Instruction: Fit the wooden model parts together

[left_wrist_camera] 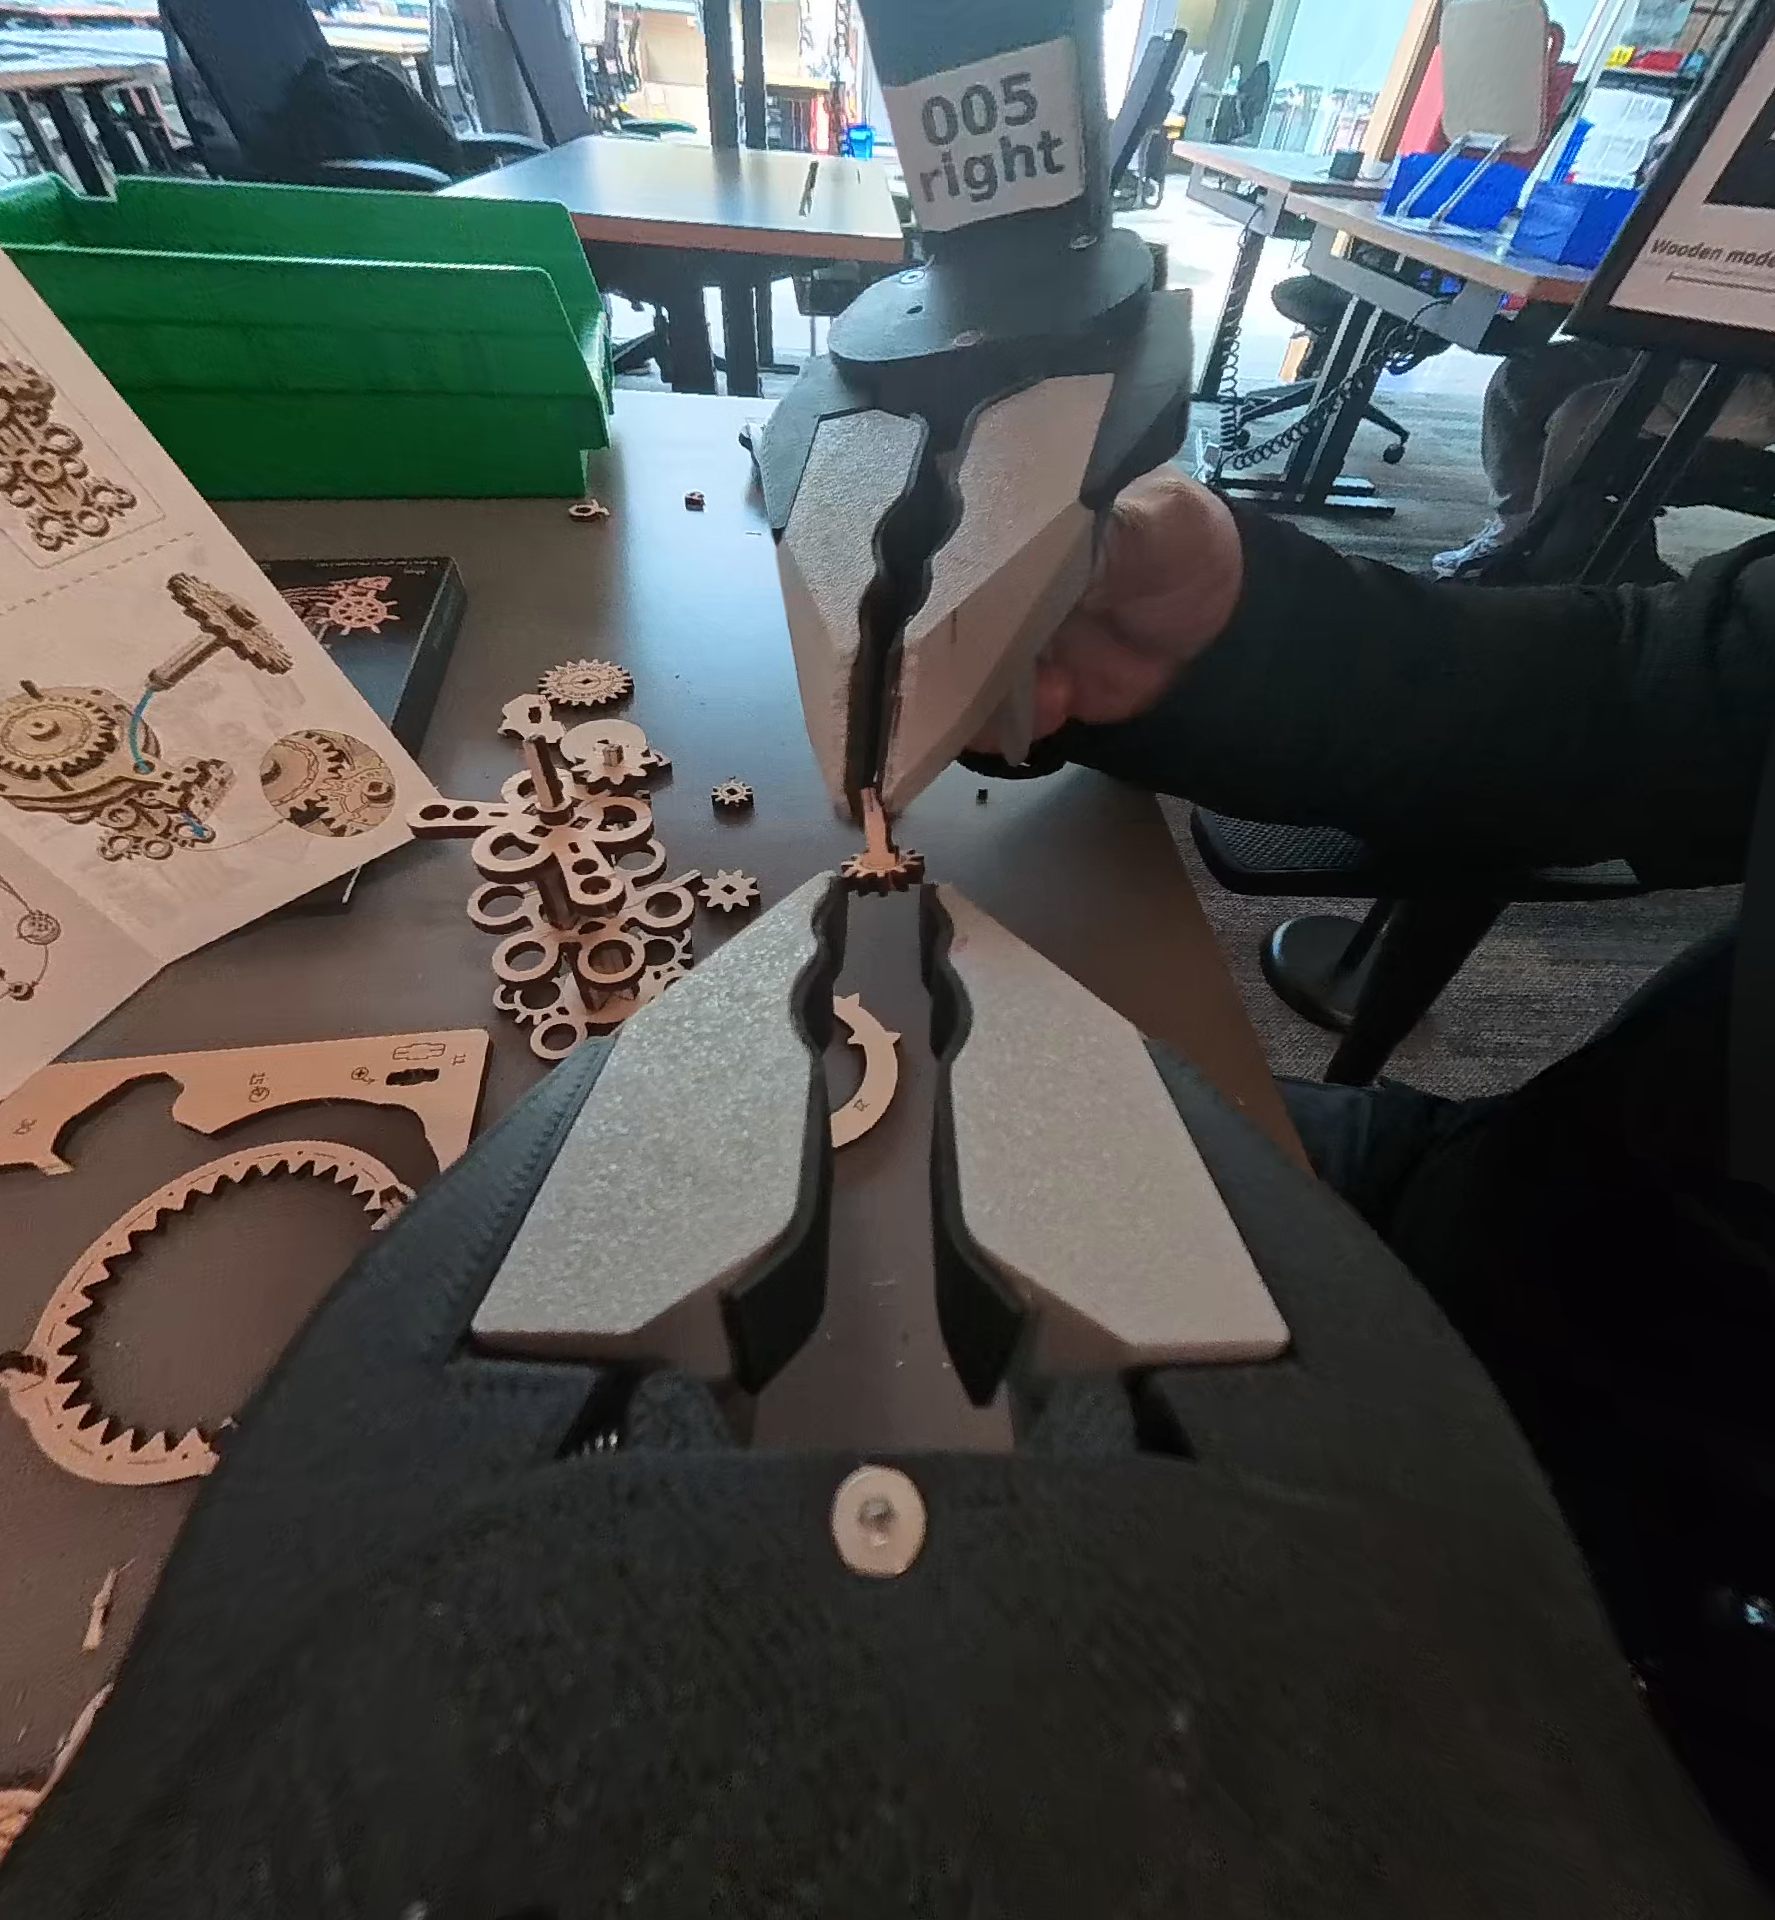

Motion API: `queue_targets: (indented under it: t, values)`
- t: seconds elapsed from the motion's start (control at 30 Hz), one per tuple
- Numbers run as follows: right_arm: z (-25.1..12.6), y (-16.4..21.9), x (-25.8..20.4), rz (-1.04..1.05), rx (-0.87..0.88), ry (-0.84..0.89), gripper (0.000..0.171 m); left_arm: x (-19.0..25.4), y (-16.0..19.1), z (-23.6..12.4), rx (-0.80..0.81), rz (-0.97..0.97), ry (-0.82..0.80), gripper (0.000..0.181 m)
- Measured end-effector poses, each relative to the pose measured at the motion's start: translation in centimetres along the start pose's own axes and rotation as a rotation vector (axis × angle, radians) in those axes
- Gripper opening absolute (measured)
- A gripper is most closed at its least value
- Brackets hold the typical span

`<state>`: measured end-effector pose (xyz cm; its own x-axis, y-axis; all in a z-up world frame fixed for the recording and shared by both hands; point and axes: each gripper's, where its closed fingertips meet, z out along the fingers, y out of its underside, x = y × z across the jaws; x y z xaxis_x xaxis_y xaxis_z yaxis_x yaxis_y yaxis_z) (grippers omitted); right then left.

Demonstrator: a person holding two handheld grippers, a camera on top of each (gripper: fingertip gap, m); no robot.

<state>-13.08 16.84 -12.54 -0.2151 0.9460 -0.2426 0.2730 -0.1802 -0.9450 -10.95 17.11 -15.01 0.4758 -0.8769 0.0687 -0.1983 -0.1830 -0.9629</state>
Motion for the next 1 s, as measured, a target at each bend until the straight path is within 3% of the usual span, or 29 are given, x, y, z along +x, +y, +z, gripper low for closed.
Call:
queue_targets:
  t: [0.23,0.8,1.0]
  values:
    - [0.0,-0.2,0.0,0.014,0.014,-0.004,0.0,0.2,-0.3,-0.1,0.016,-0.034,0.027,0.016]
    - [0.1,0.0,-0.2,0.006,-0.002,-0.009,0.0,0.1,-0.6,-0.3,0.038,-0.011,0.014,0.012]
    - [-2.7,-0.8,3.4,-0.153,-0.167,0.224,0.016,-2.5,0.8,-0.4,-0.04,0.044,-0.135,0.011]
